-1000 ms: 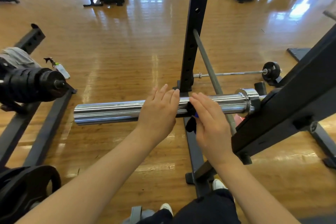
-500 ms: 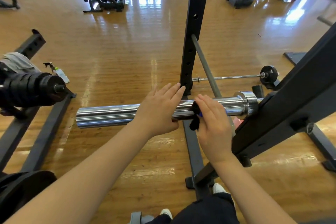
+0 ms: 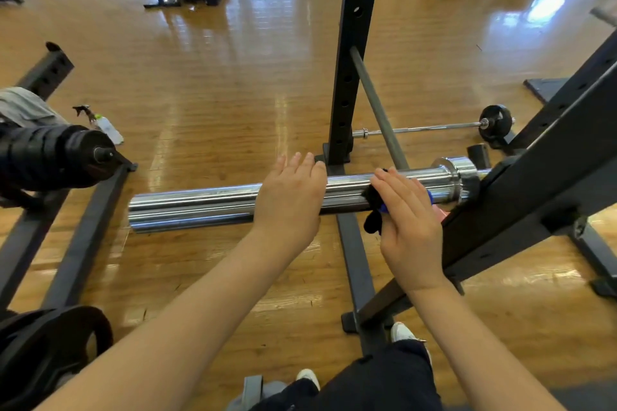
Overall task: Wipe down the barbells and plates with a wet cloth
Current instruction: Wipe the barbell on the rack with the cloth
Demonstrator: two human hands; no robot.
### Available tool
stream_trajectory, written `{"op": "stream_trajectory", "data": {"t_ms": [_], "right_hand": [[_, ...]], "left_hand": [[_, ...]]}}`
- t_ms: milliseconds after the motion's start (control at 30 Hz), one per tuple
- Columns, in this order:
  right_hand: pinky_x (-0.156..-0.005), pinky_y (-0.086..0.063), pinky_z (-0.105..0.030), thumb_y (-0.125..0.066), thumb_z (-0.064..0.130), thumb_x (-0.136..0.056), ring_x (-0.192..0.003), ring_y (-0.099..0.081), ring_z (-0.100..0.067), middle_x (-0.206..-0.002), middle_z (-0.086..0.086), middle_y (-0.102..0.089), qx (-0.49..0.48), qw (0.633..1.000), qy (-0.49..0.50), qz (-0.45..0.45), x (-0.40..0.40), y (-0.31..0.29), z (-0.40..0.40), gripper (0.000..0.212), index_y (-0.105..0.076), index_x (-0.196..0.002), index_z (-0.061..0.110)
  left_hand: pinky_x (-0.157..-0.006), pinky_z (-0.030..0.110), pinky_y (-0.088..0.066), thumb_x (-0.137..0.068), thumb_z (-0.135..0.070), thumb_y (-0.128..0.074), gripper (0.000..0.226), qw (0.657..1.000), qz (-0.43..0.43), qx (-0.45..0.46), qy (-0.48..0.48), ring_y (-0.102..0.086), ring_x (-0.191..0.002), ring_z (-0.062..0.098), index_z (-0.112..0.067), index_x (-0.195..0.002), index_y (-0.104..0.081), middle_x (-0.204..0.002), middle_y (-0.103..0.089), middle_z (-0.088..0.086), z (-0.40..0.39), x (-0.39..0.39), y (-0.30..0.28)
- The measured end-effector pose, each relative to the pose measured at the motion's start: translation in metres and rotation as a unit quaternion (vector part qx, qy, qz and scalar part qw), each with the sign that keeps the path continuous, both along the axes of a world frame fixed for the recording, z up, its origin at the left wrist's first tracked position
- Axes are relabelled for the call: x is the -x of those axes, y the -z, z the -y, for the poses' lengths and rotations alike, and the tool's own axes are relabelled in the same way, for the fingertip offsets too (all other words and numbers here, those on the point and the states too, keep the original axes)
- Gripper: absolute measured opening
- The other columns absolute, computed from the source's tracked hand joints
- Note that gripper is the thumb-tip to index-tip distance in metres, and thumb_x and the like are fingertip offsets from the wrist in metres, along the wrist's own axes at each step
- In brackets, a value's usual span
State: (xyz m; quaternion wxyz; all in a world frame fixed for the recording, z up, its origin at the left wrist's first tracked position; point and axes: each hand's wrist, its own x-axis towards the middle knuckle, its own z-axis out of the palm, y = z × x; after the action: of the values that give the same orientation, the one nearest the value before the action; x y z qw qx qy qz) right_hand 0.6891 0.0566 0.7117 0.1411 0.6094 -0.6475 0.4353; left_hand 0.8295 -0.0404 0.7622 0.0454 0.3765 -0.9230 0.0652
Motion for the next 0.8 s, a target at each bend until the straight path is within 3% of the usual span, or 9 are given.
{"op": "stream_trajectory", "data": {"t_ms": [33, 133, 200, 300, 367, 433, 533, 633, 800], "right_hand": [[-0.104, -0.04, -0.04, -0.044, 0.003, -0.089, -0.119, -0.052, -0.022, -0.121, -0.011, -0.062, -0.001, 0.999, 0.013, 0.048, -0.005, -0.007, 0.002, 0.036, -0.059, -0.121, -0.001], [-0.101, -0.039, -0.019, -0.048, 0.001, -0.088, -0.114, -0.052, -0.011, -0.117, 0.001, -0.058, 0.001, 0.986, 0.005, 0.166, -0.021, -0.031, 0.01, 0.038, -0.057, -0.124, 0.002], [-0.103, -0.04, -0.026, -0.046, 0.006, -0.088, -0.116, -0.052, -0.015, -0.119, -0.003, -0.061, -0.027, 0.993, -0.043, 0.11, -0.03, -0.038, 0.018, 0.038, -0.058, -0.124, 0.002], [-0.107, -0.036, -0.035, -0.046, 0.007, -0.086, -0.117, -0.053, -0.024, -0.121, -0.012, -0.062, -0.049, 0.997, -0.044, -0.031, -0.032, -0.022, 0.022, 0.038, -0.06, -0.121, 0.0], [-0.109, -0.034, -0.038, -0.048, 0.002, -0.086, -0.119, -0.053, -0.026, -0.123, -0.014, -0.062, -0.034, 0.998, -0.026, -0.05, -0.028, -0.01, 0.019, 0.037, -0.06, -0.12, -0.001], [-0.106, -0.037, -0.042, -0.047, -0.001, -0.086, -0.12, -0.053, -0.028, -0.124, -0.015, -0.061, -0.016, 0.998, -0.019, -0.059, -0.025, -0.004, 0.017, 0.036, -0.061, -0.12, -0.002], [-0.103, -0.04, -0.045, -0.044, -0.001, -0.088, -0.121, -0.052, -0.027, -0.122, -0.016, -0.061, -0.008, 0.998, -0.008, -0.059, -0.019, -0.002, 0.015, 0.036, -0.061, -0.119, -0.003], [-0.099, -0.043, -0.049, -0.044, -0.003, -0.086, -0.12, -0.052, -0.026, -0.121, -0.016, -0.062, 0.0, 0.998, 0.011, -0.054, -0.004, -0.002, 0.009, 0.036, -0.061, -0.118, -0.004], [-0.102, -0.041, -0.044, -0.044, 0.003, -0.087, -0.116, -0.054, -0.024, -0.118, -0.014, -0.064, -0.028, 0.999, 0.03, -0.031, 0.001, -0.011, 0.006, 0.035, -0.061, -0.118, -0.002]], "left_hand": [[-0.108, 0.037, -0.032, -0.076, -0.019, -0.073, 0.063, 0.999, 0.019, -0.041, 0.004, -0.047, -0.126, 0.023, -0.012, -0.132, -0.045, -0.137, -0.05, 0.007, 0.004, 0.001, -0.004], [-0.068, 0.031, -0.041, -0.074, -0.032, -0.072, 0.049, 0.985, 0.044, -0.168, 0.011, -0.051, -0.086, 0.017, -0.022, -0.115, -0.048, -0.102, -0.058, -0.006, 0.02, 0.004, -0.024], [-0.065, 0.029, -0.039, -0.07, -0.034, -0.075, 0.047, 0.97, 0.054, -0.237, 0.028, -0.052, -0.083, 0.016, -0.025, -0.109, -0.05, -0.089, -0.054, -0.01, 0.029, 0.005, -0.033], [-0.068, 0.027, -0.042, -0.069, -0.034, -0.075, 0.053, 0.962, 0.042, -0.267, 0.039, -0.054, -0.086, 0.013, -0.031, -0.114, -0.049, -0.095, -0.057, -0.013, 0.03, 0.005, -0.034], [-0.083, 0.029, -0.046, -0.07, -0.037, -0.074, 0.068, 0.97, 0.024, -0.234, 0.056, -0.055, -0.103, 0.015, -0.032, -0.129, -0.042, -0.119, -0.059, -0.009, 0.028, 0.002, -0.029], [-0.112, 0.031, -0.022, -0.073, -0.04, -0.071, 0.091, 0.981, 0.024, -0.174, 0.079, -0.034, -0.135, 0.014, -0.023, -0.148, -0.022, -0.148, -0.037, -0.005, 0.026, -0.003, -0.022], [-0.114, 0.032, 0.007, -0.079, -0.047, -0.063, 0.095, 0.992, 0.027, -0.051, 0.115, -0.011, -0.145, 0.015, -0.015, -0.151, -0.011, -0.158, -0.016, 0.002, 0.024, -0.008, -0.018], [-0.114, 0.045, -0.012, -0.069, -0.049, -0.073, 0.094, 0.989, 0.023, 0.063, 0.13, -0.032, -0.139, 0.026, -0.005, -0.143, -0.036, -0.148, -0.037, 0.014, 0.014, -0.013, -0.011], [-0.103, 0.053, -0.036, -0.052, -0.035, -0.089, 0.093, 0.992, -0.017, 0.076, 0.1, -0.05, -0.125, 0.033, -0.001, -0.131, -0.052, -0.132, -0.055, 0.019, 0.001, -0.014, 0.003]]}}
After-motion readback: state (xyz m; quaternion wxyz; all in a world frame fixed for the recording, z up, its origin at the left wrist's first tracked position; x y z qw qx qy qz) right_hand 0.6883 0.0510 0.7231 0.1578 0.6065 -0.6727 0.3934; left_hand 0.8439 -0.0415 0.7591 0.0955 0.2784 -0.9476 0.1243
